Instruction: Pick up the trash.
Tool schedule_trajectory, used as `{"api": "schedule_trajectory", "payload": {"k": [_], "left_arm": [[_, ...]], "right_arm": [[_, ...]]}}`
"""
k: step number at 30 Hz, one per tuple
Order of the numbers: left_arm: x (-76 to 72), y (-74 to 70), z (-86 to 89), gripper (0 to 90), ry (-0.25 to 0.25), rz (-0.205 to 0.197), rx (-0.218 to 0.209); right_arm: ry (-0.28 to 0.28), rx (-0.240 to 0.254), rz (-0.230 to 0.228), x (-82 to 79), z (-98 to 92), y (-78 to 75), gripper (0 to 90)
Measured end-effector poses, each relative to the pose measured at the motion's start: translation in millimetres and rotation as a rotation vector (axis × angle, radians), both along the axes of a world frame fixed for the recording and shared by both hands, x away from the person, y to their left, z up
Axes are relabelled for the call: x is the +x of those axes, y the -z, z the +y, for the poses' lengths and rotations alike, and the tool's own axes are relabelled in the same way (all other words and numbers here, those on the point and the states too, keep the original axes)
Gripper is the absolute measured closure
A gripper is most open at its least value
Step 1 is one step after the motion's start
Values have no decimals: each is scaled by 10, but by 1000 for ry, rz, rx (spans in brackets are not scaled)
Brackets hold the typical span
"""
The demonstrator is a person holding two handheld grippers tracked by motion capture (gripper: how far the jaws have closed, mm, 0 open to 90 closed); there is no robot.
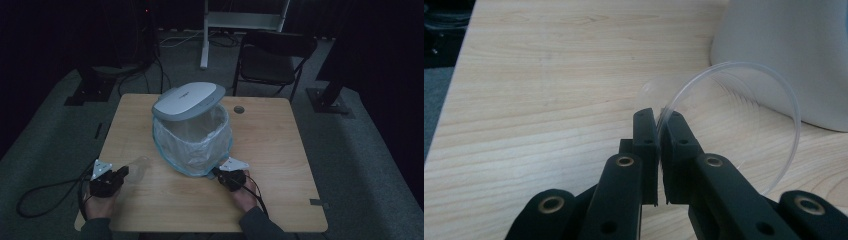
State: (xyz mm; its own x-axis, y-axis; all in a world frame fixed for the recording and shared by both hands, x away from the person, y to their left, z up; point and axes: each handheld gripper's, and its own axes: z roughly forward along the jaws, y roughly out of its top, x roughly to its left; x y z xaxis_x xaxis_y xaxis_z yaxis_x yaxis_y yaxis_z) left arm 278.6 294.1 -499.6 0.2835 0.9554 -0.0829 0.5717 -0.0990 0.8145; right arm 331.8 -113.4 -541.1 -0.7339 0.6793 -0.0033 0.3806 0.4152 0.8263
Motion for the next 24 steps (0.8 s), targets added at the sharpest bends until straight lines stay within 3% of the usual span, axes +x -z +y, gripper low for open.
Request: {"api": "schedule_trajectory", "payload": {"k": [9,18,24], "left_arm": [[50,28,-80,869,25,17,19],[81,19,-80,870,22,1,-30],[95,-42,-114,871,23,-31,-34]], "right_arm": [[5,2,0,-4,2,2,900],[4,2,0,-6,3,2,900],[1,2,0,-2,-1,2,900]]}}
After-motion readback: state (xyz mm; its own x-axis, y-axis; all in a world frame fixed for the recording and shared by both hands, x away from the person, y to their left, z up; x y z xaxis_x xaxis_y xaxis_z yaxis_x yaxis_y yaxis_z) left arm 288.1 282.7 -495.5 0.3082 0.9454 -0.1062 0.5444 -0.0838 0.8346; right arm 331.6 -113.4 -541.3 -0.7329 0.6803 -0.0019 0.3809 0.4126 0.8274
